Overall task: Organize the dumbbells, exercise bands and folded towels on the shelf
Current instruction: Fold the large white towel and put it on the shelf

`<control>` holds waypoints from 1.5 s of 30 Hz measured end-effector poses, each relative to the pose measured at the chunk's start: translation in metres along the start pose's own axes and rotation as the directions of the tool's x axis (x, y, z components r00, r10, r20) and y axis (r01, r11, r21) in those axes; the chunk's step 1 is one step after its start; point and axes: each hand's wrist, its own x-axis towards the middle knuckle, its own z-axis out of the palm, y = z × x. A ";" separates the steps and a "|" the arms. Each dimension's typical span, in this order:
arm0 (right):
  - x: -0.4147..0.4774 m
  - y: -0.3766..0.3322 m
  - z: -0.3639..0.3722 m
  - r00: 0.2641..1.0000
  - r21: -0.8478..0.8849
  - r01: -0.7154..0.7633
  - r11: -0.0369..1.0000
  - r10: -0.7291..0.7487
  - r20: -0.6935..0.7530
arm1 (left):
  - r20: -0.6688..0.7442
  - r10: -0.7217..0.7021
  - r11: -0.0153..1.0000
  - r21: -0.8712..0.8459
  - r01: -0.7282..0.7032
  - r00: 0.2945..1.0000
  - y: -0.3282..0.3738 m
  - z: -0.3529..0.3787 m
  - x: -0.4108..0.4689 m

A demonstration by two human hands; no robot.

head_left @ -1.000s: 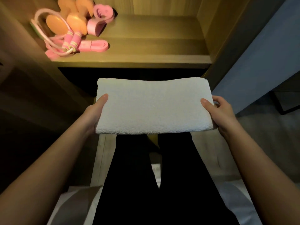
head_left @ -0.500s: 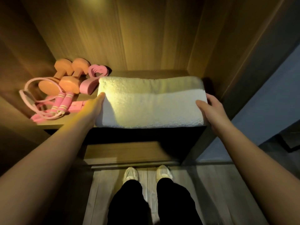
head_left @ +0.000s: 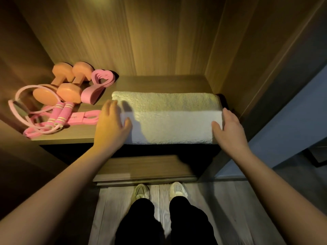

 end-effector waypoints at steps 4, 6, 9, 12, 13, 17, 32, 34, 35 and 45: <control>-0.028 -0.014 0.001 0.932 -0.307 0.357 0.882 -0.317 0.174 | 0.280 0.291 0.880 0.296 -0.371 0.915 -0.009 0.004 -0.023; -0.033 -0.018 0.014 0.906 -0.422 0.413 0.807 -0.318 0.280 | 0.358 0.279 0.807 0.416 -0.420 0.891 -0.011 0.011 -0.027; -0.028 -0.021 0.027 0.915 -0.472 0.395 0.788 -0.289 0.282 | 0.361 0.262 0.770 0.481 -0.420 0.895 -0.010 0.018 -0.023; -0.010 -0.019 0.027 0.920 -0.485 0.385 0.785 -0.285 0.269 | 0.363 0.250 0.775 0.481 -0.410 0.898 -0.005 0.024 -0.013; -0.003 -0.018 0.027 0.920 -0.485 0.387 0.784 -0.291 0.264 | 0.365 0.242 0.780 0.477 -0.404 0.899 -0.002 0.027 -0.008; 0.031 -0.015 0.026 0.920 -0.482 0.386 0.787 -0.289 0.264 | 0.385 0.205 0.815 0.442 -0.376 0.900 0.005 0.043 0.018; 0.133 -0.010 0.043 0.941 -0.458 0.331 0.825 -0.251 0.228 | 0.371 0.173 0.794 0.495 -0.352 0.912 0.003 0.084 0.108; 0.143 -0.009 0.046 0.937 -0.479 0.350 0.805 -0.286 0.203 | 0.361 0.175 0.800 0.490 -0.346 0.916 0.002 0.087 0.115; 0.147 -0.009 0.048 0.931 -0.494 0.366 0.789 -0.313 0.189 | 0.351 0.185 0.801 0.488 -0.347 0.918 0.001 0.088 0.119; 0.181 -0.006 0.061 0.892 -0.561 0.421 0.713 -0.438 0.113 | 0.312 0.233 0.811 0.461 -0.361 0.921 -0.010 0.100 0.148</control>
